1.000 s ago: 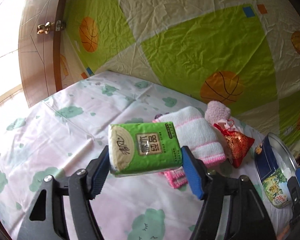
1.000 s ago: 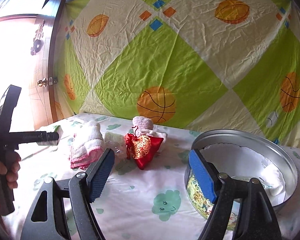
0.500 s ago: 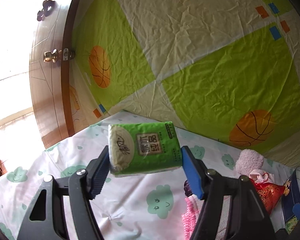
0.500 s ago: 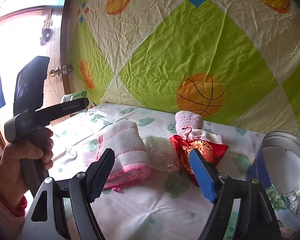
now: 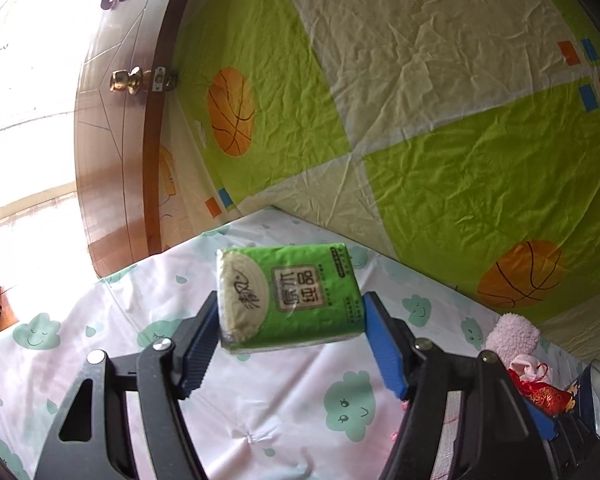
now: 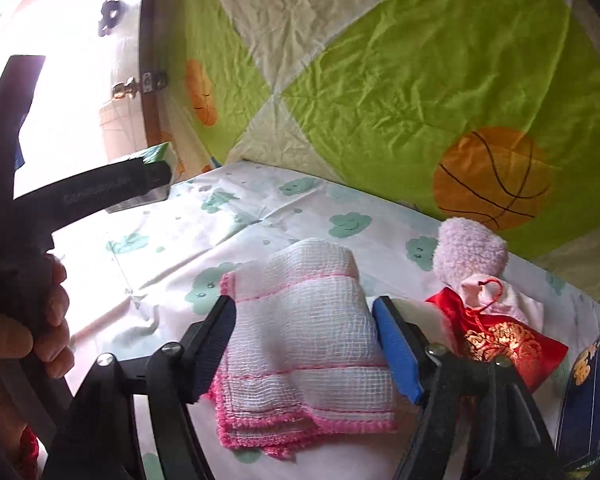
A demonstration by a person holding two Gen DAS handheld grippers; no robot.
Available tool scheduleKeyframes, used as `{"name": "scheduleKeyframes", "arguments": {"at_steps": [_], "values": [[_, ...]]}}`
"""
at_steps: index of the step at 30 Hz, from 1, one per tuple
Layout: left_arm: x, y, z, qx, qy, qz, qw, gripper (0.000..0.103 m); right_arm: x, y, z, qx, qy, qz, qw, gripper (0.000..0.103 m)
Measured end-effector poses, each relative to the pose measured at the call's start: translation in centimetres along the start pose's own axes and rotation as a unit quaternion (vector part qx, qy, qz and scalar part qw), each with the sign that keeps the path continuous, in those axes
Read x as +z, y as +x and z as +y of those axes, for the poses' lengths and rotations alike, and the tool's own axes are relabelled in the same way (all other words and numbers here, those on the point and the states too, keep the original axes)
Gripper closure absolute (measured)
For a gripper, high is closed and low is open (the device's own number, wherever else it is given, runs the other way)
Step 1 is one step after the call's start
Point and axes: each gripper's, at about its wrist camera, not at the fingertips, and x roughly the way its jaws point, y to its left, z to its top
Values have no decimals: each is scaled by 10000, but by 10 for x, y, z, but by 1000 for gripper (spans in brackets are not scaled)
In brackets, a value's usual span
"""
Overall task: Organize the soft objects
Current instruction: 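Grasp the pink-edged white towel with the right tool while the left tool holds the tissue pack, then carry the towel and tissue pack over the round tin and open both tools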
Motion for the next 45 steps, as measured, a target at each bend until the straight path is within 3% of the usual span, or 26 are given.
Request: {"name": "scheduleKeyframes", "arguments": {"at_steps": [3, 8, 12, 17, 22, 29, 35, 45], "values": [[1, -1, 4, 33, -81, -17, 10000, 34, -4, -2, 13, 350, -229, 77, 9991, 37], [0, -2, 1, 2, -27, -15, 10000, 34, -10, 0, 16, 450, -296, 242, 9983, 41], [-1, -2, 1, -11, -36, 25, 10000, 34, -13, 6, 6, 563, -100, 445, 9974, 77], [-3, 0, 3, 39, -35, 51, 10000, 34, -14, 3, 6, 477, -110, 403, 9980, 91], [-4, 2, 3, 44, 0, 6, 10000, 34, -12, -41, -2, 494, 213, -486, 9974, 92], [-7, -12, -9, -236, 178, -367, 9989, 34, -17, -111, -37, -342, 591, -1589, 9849, 92], [-19, -22, -35, -547, 559, -530, 9955, 34, -33, -138, -55, -844, 696, -1877, 9761, 92], [-46, -51, -73, -1105, 676, -390, 9908, 34, -46, -164, -79, -1056, 795, -2041, 9700, 92]]}}
